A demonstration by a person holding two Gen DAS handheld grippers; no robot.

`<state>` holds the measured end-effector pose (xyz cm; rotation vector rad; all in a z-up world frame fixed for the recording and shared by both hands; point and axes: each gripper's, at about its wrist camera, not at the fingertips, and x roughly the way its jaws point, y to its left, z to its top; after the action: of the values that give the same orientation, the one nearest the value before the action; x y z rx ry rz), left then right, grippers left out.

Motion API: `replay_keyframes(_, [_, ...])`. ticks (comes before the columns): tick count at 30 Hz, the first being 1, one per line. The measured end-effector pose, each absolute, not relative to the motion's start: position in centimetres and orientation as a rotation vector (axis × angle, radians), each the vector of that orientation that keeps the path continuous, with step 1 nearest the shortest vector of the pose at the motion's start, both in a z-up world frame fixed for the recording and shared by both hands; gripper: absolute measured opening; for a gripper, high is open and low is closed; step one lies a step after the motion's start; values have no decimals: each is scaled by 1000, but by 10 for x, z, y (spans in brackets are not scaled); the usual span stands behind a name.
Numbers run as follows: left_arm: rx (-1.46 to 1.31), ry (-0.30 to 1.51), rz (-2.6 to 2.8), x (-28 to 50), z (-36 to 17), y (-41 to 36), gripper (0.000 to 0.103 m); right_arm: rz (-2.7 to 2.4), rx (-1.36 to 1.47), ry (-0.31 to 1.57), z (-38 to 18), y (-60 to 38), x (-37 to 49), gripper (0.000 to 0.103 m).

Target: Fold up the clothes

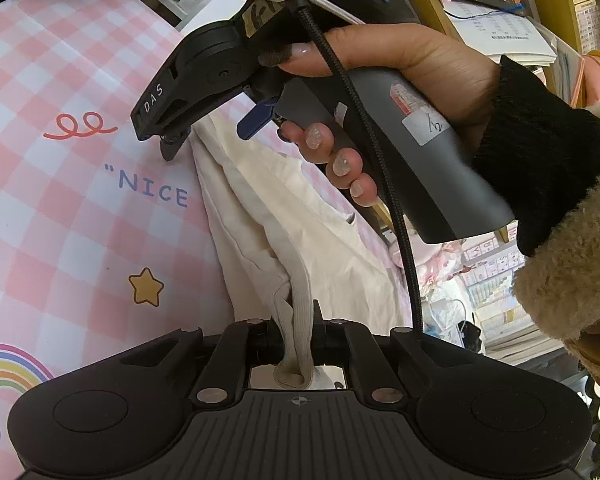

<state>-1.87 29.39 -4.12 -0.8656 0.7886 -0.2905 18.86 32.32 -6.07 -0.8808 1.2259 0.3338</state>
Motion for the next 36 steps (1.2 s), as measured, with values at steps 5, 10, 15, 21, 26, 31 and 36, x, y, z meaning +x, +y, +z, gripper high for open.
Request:
replay_keyframes(5, [-861, 787, -296, -21, -42, 294, 7, 308, -878, 1221, -67, 323, 188, 56])
replay_keyframes(10, [-859, 785, -303, -23, -46, 293, 7, 301, -883, 1223, -73, 325, 186, 45])
replay_keyframes(15, [-845, 781, -313, -25, -49, 292, 7, 294, -860, 1264, -75, 323, 187, 14])
replay_keyframes(21, [-804, 759, -346, -29, -44, 286, 7, 304, -782, 1244, -57, 307, 188, 7])
replay_keyframes(26, [-739, 737, -389, -26, -34, 268, 7, 304, -711, 1215, -32, 279, 192, 7])
replay_keyframes(31, [-678, 723, -439, -25, -22, 248, 7, 290, -646, 1172, -5, 243, 193, 7])
replay_keyframes(36, [-619, 704, -472, -21, -5, 225, 7, 275, -576, 1131, 18, 200, 193, 7])
